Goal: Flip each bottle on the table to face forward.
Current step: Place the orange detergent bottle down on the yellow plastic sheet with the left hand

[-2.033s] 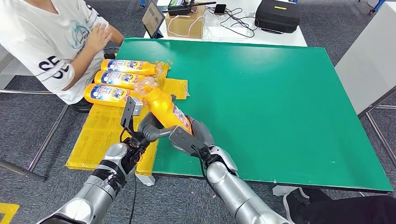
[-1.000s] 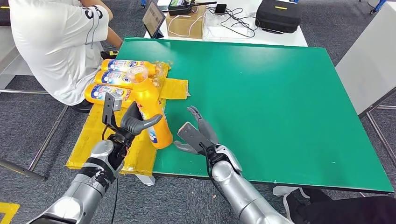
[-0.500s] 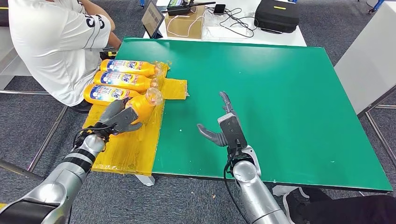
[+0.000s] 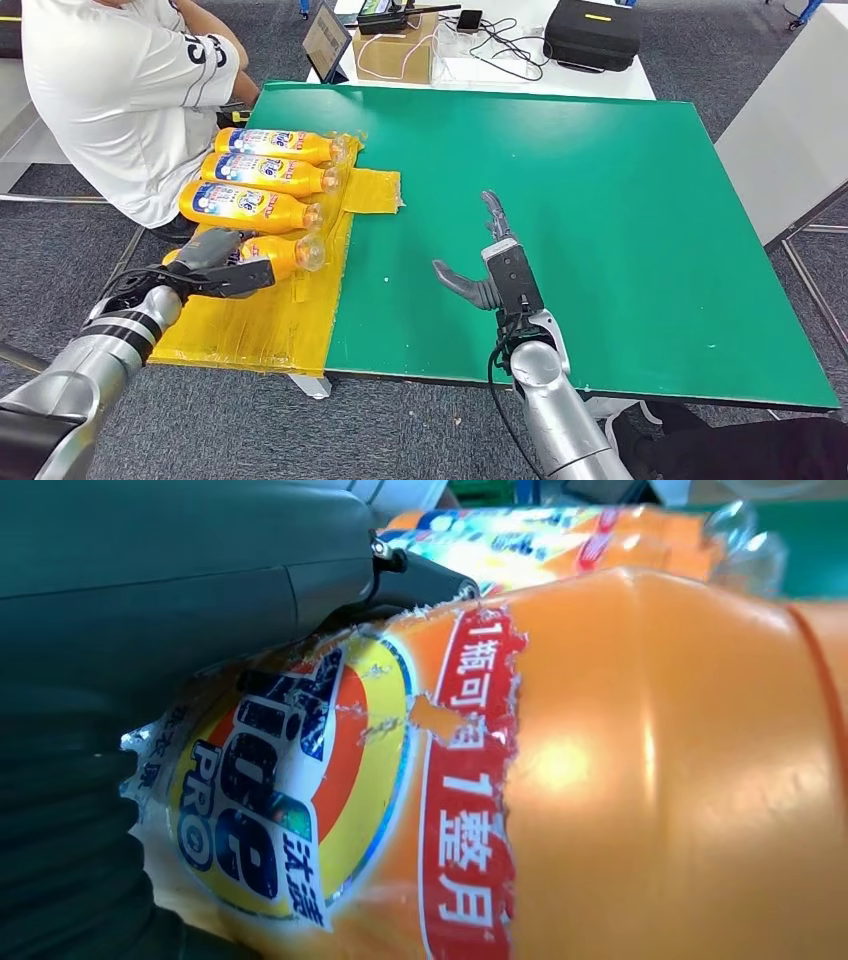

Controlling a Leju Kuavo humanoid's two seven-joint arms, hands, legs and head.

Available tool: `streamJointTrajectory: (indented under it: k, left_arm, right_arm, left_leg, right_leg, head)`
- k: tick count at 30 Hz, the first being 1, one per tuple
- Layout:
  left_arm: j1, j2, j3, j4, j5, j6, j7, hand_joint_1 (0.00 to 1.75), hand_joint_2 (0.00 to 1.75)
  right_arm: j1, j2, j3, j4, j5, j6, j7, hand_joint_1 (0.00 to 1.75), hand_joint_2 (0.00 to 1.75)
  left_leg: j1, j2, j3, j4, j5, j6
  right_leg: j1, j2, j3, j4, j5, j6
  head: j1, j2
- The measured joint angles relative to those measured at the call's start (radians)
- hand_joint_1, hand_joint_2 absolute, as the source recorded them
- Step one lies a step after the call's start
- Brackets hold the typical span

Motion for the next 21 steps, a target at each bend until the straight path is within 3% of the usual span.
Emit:
streamJointTrajectory:
  k: [7, 11, 15, 21]
  left_arm:
    - [-0.050, 0.046, -0.094, 0.059, -0.093, -0.118, 0.008, 1.75, 1.75]
    - [-0.068, 0.067, -0.149, 0.082, -0.122, -0.136, 0.008, 1.72, 1.75]
    - [-0.077, 0.070, -0.181, 0.095, -0.130, -0.128, 0.016, 0.05, 1.75]
    - [-0.071, 0.069, -0.195, 0.102, -0.113, -0.080, 0.026, 0.00, 1.75]
  right_arm:
    - [-0.018, -0.004, 0.005, 0.003, -0.008, 0.019, 0.000, 0.00, 1.75]
    - [-0.036, -0.006, 0.019, 0.012, -0.010, 0.030, 0.000, 0.00, 1.75]
    - [-0.044, -0.006, 0.027, 0.021, -0.009, 0.032, 0.000, 0.00, 1.75]
    - [-0.045, -0.006, 0.030, 0.029, -0.007, 0.034, 0.001, 0.00, 1.75]
  left_leg:
    - [0.000, 0.000, 0.000, 0.000, 0.000, 0.000]
    - [0.000, -0.001, 0.000, 0.000, 0.000, 0.000]
    - [0.000, -0.001, 0.000, 0.000, 0.000, 0.000]
    - [0.000, -0.001, 0.000, 0.000, 0.000, 0.000]
  right_leg:
    - [0.000, 0.000, 0.000, 0.000, 0.000, 0.000]
    - [0.000, 0.000, 0.000, 0.000, 0.000, 0.000]
    - [0.000, 0.000, 0.001, 0.000, 0.000, 0.000]
    - [0.000, 0.000, 0.001, 0.000, 0.000, 0.000]
  head:
    - [0.000, 0.000]
    - [0.000, 0.000]
    - [0.000, 0.000]
    - [0.000, 0.000]
